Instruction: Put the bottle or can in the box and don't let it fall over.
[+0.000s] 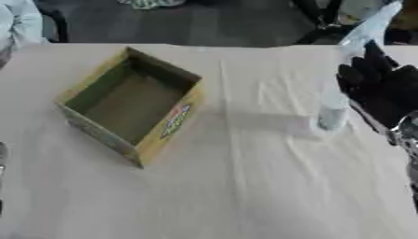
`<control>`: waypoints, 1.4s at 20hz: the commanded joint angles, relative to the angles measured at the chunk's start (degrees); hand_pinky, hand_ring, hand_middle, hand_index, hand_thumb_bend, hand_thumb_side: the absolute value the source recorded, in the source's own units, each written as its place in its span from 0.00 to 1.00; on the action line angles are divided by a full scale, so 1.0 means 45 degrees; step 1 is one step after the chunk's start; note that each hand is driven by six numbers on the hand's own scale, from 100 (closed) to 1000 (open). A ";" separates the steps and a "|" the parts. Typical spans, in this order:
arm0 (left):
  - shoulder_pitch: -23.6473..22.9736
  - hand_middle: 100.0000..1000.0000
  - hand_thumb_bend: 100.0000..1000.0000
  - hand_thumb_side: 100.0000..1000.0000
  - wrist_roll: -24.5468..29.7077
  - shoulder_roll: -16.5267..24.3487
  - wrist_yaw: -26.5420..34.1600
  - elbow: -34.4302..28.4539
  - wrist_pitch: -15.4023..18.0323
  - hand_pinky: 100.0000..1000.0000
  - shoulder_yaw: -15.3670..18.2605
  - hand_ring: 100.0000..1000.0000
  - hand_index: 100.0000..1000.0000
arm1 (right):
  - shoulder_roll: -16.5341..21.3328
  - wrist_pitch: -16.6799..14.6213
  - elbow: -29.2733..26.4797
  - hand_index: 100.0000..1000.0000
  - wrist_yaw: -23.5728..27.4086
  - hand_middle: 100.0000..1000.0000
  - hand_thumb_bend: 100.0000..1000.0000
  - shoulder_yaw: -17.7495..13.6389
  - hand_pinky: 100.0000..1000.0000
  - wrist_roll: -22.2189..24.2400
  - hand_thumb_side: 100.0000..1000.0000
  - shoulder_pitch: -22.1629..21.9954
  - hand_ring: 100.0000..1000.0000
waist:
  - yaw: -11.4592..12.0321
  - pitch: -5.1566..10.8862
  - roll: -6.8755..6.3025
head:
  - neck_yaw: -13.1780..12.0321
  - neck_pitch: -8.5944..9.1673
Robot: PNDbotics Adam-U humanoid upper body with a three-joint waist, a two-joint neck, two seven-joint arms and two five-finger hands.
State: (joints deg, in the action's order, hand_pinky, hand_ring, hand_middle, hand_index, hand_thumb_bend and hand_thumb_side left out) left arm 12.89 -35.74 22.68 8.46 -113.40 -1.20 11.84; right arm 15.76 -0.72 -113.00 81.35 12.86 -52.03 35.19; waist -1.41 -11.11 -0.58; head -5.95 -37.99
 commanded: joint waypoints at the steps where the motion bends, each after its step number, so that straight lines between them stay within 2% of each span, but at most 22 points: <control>1: 0.0018 1.00 0.09 0.83 0.0027 0.0368 0.0056 -0.0238 -0.0010 0.96 0.0001 0.87 0.84 | 0.0354 0.0206 -0.0354 0.95 -0.0157 0.00 0.45 -0.0289 0.00 0.0023 0.45 0.0704 0.00 | -0.0021 0.0342 -0.0010 | -0.0026 0.0005; 2: 0.0008 1.00 0.09 0.83 0.0033 0.0374 0.0054 -0.0236 -0.0012 0.96 -0.0003 0.87 0.84 | 0.0383 0.0261 -0.0354 0.95 -0.0179 0.00 0.52 -0.0352 0.00 0.0065 0.43 0.0916 0.00 | -0.0029 0.0353 -0.0006 | -0.0028 -0.0005; 3: -0.0002 1.00 0.09 0.83 0.0035 0.0379 0.0051 -0.0234 -0.0014 0.96 -0.0004 0.87 0.84 | 0.0417 0.0317 -0.0354 0.95 -0.0203 0.00 0.45 -0.0423 0.00 0.0131 0.45 0.1172 0.00 | -0.0036 0.0366 -0.0001 | -0.0029 -0.0013; 8: -0.0030 1.00 0.09 0.83 0.0041 0.0390 0.0046 -0.0236 -0.0015 0.96 -0.0007 0.87 0.84 | 0.0533 0.0583 -0.0354 0.94 -0.0133 0.00 0.46 -0.0738 0.00 0.0319 0.46 0.2375 0.00 | -0.0033 0.0408 0.0023 | -0.0021 -0.0045; 14: -0.0018 1.00 0.09 0.83 0.0050 0.0383 0.0042 -0.0239 -0.0013 0.96 -0.0022 0.87 0.84 | 0.0604 0.1315 -0.0354 0.94 0.0410 0.00 0.48 -0.0595 0.00 0.0041 0.44 0.3793 0.00 | 0.0036 0.0438 0.0062 | 0.0016 -0.0101; 17: 0.0013 1.00 0.09 0.83 0.0058 0.0369 0.0049 -0.0246 -0.0008 0.96 -0.0034 0.87 0.84 | 0.0478 0.1749 -0.0354 0.94 0.0722 0.00 0.51 -0.0279 0.00 0.0018 0.42 0.4395 0.00 | 0.0106 0.0448 0.0075 | 0.0084 -0.0111; 22: 0.0144 1.00 0.09 0.83 0.0097 0.0286 0.0101 -0.0252 0.0001 0.96 -0.0081 0.87 0.84 | -0.0121 0.2562 -0.0242 0.94 0.1264 0.00 0.53 0.0655 0.00 0.0015 0.41 0.5434 0.00 | 0.0310 0.0431 0.0076 | 0.0304 -0.0115; 28: 0.0383 1.00 0.10 0.83 0.0188 0.0167 0.0187 -0.0224 0.0011 0.96 -0.0160 0.87 0.84 | -0.1098 0.3174 0.0816 0.93 0.1656 0.00 0.54 0.1643 0.00 0.0015 0.40 0.6682 0.00 | 0.0622 0.0390 0.0116 | 0.0564 -0.0113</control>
State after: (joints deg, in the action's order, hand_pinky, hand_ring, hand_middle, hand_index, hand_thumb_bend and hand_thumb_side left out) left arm 13.89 -35.11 22.64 9.04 -113.40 -1.27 11.11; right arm 11.33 12.02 -110.03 88.32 19.90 -51.13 63.89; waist 1.48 -10.60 0.17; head -3.72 -38.66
